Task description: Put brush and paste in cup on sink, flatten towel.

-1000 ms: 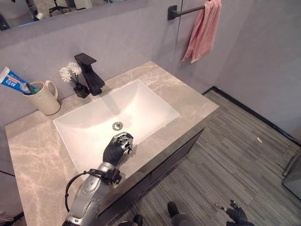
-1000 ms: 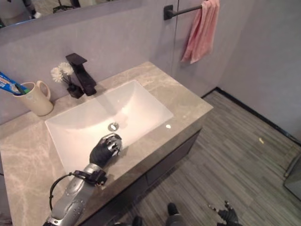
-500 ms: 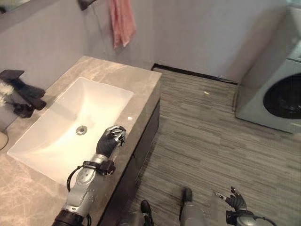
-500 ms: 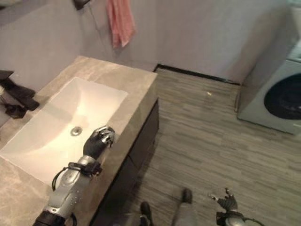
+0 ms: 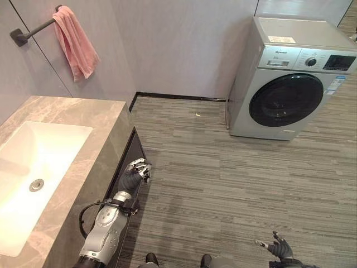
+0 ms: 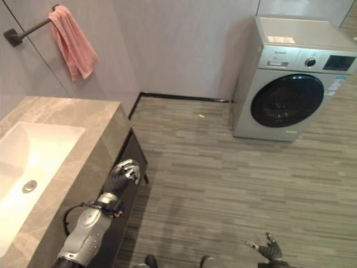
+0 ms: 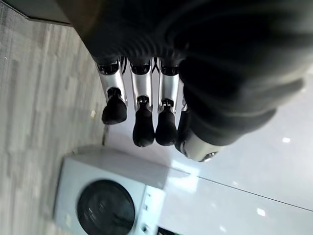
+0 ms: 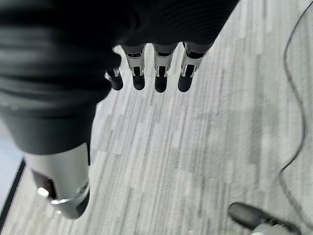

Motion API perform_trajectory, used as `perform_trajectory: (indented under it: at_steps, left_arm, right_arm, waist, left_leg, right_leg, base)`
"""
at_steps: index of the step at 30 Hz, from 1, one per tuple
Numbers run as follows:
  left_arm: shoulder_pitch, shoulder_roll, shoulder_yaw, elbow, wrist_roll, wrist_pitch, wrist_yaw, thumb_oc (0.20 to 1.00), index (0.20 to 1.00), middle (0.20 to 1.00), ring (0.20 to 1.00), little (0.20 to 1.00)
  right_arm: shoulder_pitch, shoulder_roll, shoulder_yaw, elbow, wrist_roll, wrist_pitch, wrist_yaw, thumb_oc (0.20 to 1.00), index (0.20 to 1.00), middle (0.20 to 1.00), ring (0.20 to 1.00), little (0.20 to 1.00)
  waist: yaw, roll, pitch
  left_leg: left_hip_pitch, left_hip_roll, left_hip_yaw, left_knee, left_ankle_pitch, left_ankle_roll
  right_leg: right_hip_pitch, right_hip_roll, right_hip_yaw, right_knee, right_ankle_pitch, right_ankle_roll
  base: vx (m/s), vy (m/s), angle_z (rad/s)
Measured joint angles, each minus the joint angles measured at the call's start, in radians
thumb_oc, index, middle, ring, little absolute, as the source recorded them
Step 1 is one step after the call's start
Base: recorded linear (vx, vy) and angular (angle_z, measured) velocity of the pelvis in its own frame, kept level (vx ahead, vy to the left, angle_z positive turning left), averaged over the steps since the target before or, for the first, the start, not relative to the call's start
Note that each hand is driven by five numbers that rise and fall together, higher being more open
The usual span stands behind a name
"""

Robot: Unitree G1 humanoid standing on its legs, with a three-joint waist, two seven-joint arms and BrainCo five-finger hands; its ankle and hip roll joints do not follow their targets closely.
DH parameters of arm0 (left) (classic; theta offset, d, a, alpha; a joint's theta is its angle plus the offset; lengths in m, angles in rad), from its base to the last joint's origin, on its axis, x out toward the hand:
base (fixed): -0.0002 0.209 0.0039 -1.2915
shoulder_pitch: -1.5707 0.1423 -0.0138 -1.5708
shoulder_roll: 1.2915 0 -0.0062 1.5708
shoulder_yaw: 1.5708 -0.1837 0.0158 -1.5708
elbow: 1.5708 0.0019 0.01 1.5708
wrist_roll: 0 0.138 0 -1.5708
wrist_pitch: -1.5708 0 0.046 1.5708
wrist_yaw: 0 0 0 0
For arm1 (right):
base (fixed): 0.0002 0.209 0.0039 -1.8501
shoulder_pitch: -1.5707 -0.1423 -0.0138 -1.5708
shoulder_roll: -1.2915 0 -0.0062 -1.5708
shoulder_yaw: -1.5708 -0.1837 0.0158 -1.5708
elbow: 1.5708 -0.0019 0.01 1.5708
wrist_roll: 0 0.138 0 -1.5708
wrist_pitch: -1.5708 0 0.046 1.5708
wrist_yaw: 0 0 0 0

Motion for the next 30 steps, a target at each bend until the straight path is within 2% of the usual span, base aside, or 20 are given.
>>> perform_trajectory:
  at_steps: [2,3,4,5,7,8,10,11,12,13,14,15,16,19,23,26,30]
  left_arm:
    - [0.002,0.032,-0.007,0.041,0.065,0.012,0.005,0.2,0.2,0.2,0.2,0.2]
    - [0.002,0.034,-0.02,0.072,0.076,0.021,0.027,0.2,0.2,0.2,0.2,0.2]
    - [-0.009,-0.034,-0.024,0.199,0.076,0.019,0.033,0.2,0.2,0.2,0.2,0.2]
    - [-0.003,-0.048,-0.026,0.271,0.079,0.025,0.04,0.2,0.2,0.2,0.2,0.2]
    - [0.024,-0.049,-0.024,0.368,0.109,0.04,0.056,0.2,0.2,0.2,0.2,0.2]
    - [0.024,-0.058,-0.024,0.416,0.115,0.046,0.069,0.2,0.2,0.2,0.2,0.2]
    - [0.035,-0.073,-0.02,0.433,0.115,0.048,0.078,0.2,0.2,0.2,0.2,0.2]
    - [0.057,-0.081,-0.016,0.429,0.115,0.048,0.082,0.313,0.313,0.313,0.313,0.313]
    - [0.062,-0.081,-0.016,0.435,0.119,0.048,0.084,0.457,0.457,0.457,0.457,0.457]
    - [0.067,-0.08,-0.018,0.468,0.169,0.05,0.087,1.0,1.0,1.0,1.0,1.0]
    - [0.067,-0.08,-0.018,0.468,0.169,0.05,0.087,1.0,1.0,1.0,1.0,1.0]
    - [0.059,-0.083,-0.017,0.568,0.209,0.051,0.087,1.0,1.0,1.0,1.0,1.0]
    - [0.057,-0.083,-0.015,0.609,0.223,0.057,0.087,1.0,1.0,1.0,1.0,1.0]
    - [0.077,-0.089,0.012,0.638,0.257,0.07,0.095,1.0,1.0,1.0,1.0,1.0]
    - [0.123,-0.102,0.061,0.625,0.261,0.068,0.103,1.0,1.0,1.0,1.0,1.0]
    - [0.127,-0.102,0.064,0.634,0.262,0.067,0.105,1.0,1.0,1.0,1.0,1.0]
    - [0.103,-0.109,0.052,0.662,0.268,0.05,0.11,1.0,1.0,1.0,1.0,1.0]
  right_arm:
    - [-0.017,0.006,-0.008,0.009,0.043,0.001,0.005,1.0,1.0,1.0,1.0,1.0]
    - [-0.042,0.008,-0.024,0.015,0.082,0.002,0.0,1.0,1.0,1.0,1.0,1.0]
    - [-0.06,-0.007,-0.023,0.035,0.097,0.005,-0.001,1.0,1.0,1.0,1.0,1.0]
    - [-0.073,-0.004,-0.013,0.036,0.098,0.009,-0.001,1.0,1.0,1.0,1.0,1.0]
    - [-0.096,0.003,0.027,0.033,0.097,0.015,0.001,1.0,1.0,1.0,1.0,1.0]
    - [-0.103,0.008,0.025,0.025,0.098,0.015,0.0,1.0,1.0,1.0,1.0,1.0]
    - [-0.101,0.012,0.024,0.023,0.098,0.016,-0.002,1.0,1.0,1.0,1.0,1.0]
    - [-0.103,0.02,0.024,0.022,0.099,0.015,-0.001,1.0,1.0,1.0,1.0,1.0]
    - [-0.103,0.032,0.025,0.026,0.099,0.015,0.0,1.0,1.0,1.0,1.0,1.0]
    - [-0.105,0.053,0.046,0.032,0.099,0.016,0.004,1.0,1.0,1.0,1.0,1.0]
    - [-0.105,0.053,0.046,0.032,0.099,0.016,0.004,1.0,1.0,1.0,1.0,1.0]
    - [-0.135,0.072,0.105,0.106,0.096,0.018,0.027,1.0,1.0,1.0,1.0,1.0]
    - [-0.146,0.083,0.121,0.144,0.096,0.023,0.037,1.0,1.0,1.0,1.0,1.0]
    - [-0.142,0.092,0.164,0.139,0.074,0.025,0.056,1.0,1.0,1.0,1.0,1.0]
    - [-0.115,0.094,0.137,0.106,0.061,0.024,0.075,1.0,1.0,1.0,1.0,1.0]
    - [-0.106,0.099,0.134,0.106,0.082,0.024,0.085,1.0,1.0,1.0,1.0,1.0]
    - [-0.113,0.107,0.132,0.093,0.101,0.022,0.084,1.0,1.0,1.0,1.0,1.0]
  waist:
    - [0.005,-0.02,0.004]
    - [0.027,-0.038,0.011]
    - [0.031,-0.019,0.003]
    - [0.031,-0.006,0.006]
    - [0.033,-0.002,0.002]
    - [0.026,0.002,-0.001]
    - [0.026,0.005,-0.009]
    - [0.024,0.016,-0.016]
    - [0.022,0.012,-0.016]
    - [0.027,-0.001,-0.022]
    - [0.027,-0.001,-0.022]
    - [0.027,-0.01,-0.032]
    - [0.026,-0.014,-0.043]
    - [0.029,-0.019,-0.047]
    - [0.025,-0.013,-0.051]
    - [0.023,-0.025,-0.045]
    - [0.003,-0.049,-0.012]
  left_leg:
    - [-0.023,0.007,-0.031,0.071,0.028,-0.02]
    - [-0.102,-0.023,-0.161,0.181,-0.002,-0.039]
    - [-0.102,-0.109,-0.245,0.058,-0.022,-0.035]
    - [-0.103,-0.126,-0.244,0.063,-0.016,-0.025]
    - [-0.101,-0.154,-0.263,0.086,-0.011,-0.02]
    - [-0.096,-0.149,-0.237,0.092,0.022,0.012]
    - [-0.062,-0.156,-0.227,0.043,0.001,0.042]
    - [-0.012,-0.158,-0.213,-0.044,-0.022,0.075]
    - [0.01,-0.166,-0.212,-0.078,-0.024,0.075]
    - [0.031,-0.184,-0.193,-0.09,-0.029,0.087]
    - [0.031,-0.184,-0.193,-0.09,-0.029,0.087]
    - [0.059,-0.203,-0.184,-0.103,-0.036,0.096]
    - [0.059,-0.206,-0.183,-0.105,-0.037,0.097]
    - [0.073,-0.207,-0.172,-0.119,-0.037,0.097]
    - [0.083,-0.201,-0.153,-0.121,-0.043,0.096]
    - [0.062,-0.202,-0.139,-0.092,-0.055,0.096]
    - [0.016,-0.196,-0.135,0.053,-0.121,0.088]
  right_leg:
    - [0.004,0.0,0.023,0.002,-0.011,-0.021]
    - [0.018,-0.005,0.053,-0.026,0.019,-0.03]
    - [0.049,-0.011,0.05,-0.08,0.046,-0.028]
    - [0.072,0.002,0.056,-0.098,0.056,-0.04]
    - [0.082,0.014,0.083,-0.104,0.055,-0.042]
    - [0.093,0.016,0.079,-0.111,0.052,-0.038]
    - [0.096,0.014,0.092,-0.11,0.043,-0.026]
    - [0.095,0.017,0.1,-0.095,0.031,0.001]
    - [0.093,0.01,0.108,-0.083,0.024,0.008]
    - [0.097,-0.011,0.123,-0.072,0.013,0.025]
    - [0.097,-0.011,0.123,-0.072,0.013,0.025]
    - [0.113,-0.031,0.136,-0.069,0.003,0.043]
    - [0.113,-0.034,0.136,-0.068,0.002,0.046]
    - [0.114,-0.034,0.142,-0.068,0.002,0.048]
    - [0.109,-0.029,0.165,-0.061,0.0,0.049]
    - [0.052,-0.036,0.18,0.029,-0.037,0.043]
    - [0.005,-0.05,0.191,0.174,-0.107,0.028]
  base:
    - [0.03,-0.023,-0.26]
    - [0.08,0.049,-0.39]
    - [0.09,0.052,-0.36]
    - [0.08,0.084,-0.34]
    - [0.09,0.06,-0.45]
    - [0.11,0.053,-0.21]
    - [0.09,0.066,-0.11]
    - [0.08,0.076,-0.13]
    - [0.09,0.081,-0.18]
    - [0.07,0.049,-0.14]
    - [0.05,0.034,-0.21]
    - [0.04,0.023,-0.07]
    - [0.03,0.023,-0.07]
    - [0.02,0.022,-0.09]
    - [0.01,0.012,-0.17]
    - [-0.04,-0.01,-0.14]
    - [0.02,-0.058,-0.04]
